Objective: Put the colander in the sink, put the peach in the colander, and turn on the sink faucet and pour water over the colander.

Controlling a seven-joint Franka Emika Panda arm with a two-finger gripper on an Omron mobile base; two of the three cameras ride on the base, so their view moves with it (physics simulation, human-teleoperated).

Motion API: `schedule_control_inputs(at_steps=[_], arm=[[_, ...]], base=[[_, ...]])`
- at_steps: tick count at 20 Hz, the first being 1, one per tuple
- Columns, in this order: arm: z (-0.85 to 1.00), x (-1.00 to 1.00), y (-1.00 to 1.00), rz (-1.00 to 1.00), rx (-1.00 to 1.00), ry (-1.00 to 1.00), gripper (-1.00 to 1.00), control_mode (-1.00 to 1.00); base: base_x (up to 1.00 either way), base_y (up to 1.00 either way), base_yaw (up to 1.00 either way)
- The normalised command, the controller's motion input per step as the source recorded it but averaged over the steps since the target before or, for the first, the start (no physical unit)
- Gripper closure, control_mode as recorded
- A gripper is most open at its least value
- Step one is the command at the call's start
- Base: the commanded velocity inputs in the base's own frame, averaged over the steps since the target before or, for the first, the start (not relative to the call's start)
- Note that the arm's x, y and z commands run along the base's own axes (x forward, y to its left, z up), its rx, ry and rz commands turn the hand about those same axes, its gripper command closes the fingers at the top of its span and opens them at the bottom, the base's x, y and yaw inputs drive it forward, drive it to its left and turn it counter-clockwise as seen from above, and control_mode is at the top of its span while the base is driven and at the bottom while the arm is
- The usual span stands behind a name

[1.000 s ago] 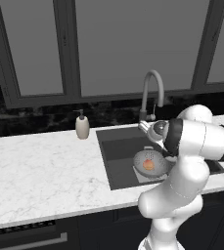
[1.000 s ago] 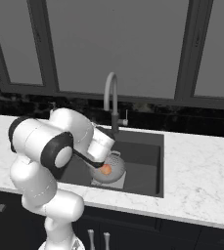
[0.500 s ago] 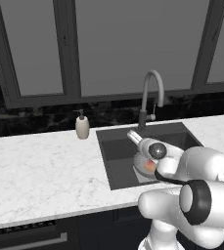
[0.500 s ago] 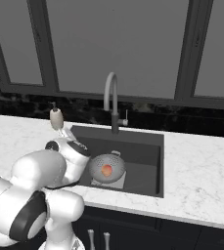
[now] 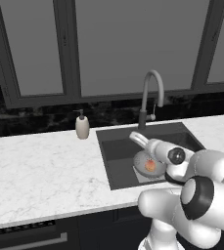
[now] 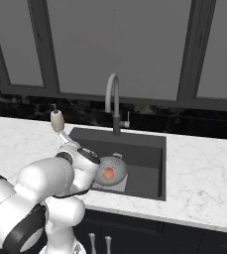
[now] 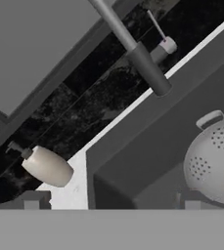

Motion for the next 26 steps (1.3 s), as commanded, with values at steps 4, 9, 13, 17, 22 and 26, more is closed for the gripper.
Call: schedule_control_inputs(at_steps=[4,9,13,17,22,26], arm=[[1.0,-0.36,0.49,0.12,-0.03,0.28,-1.0,-1.0],[0.42,-0.44,0.13,-0.03,0.08,-0.34,-1.0,-1.0],[0.51,-0.07,0.53,0.04,0.36,-0.26,-1.0,-1.0],[0.91,0.17,0.46,0.14,0.41,-0.13,-1.0,-1.0],[1.0,0.08,0.15,0.27,0.47,0.02,-1.0,-1.0],[1.0,-0.08,0.0,0.38,0.47,0.11,-1.0,-1.0]], base=[[0.0,0.0,0.0],[0.0,0.0,0.0],[0.0,0.0,0.0],[0.0,0.0,0.0],[0.0,0.0,0.0],[0.0,0.0,0.0]])
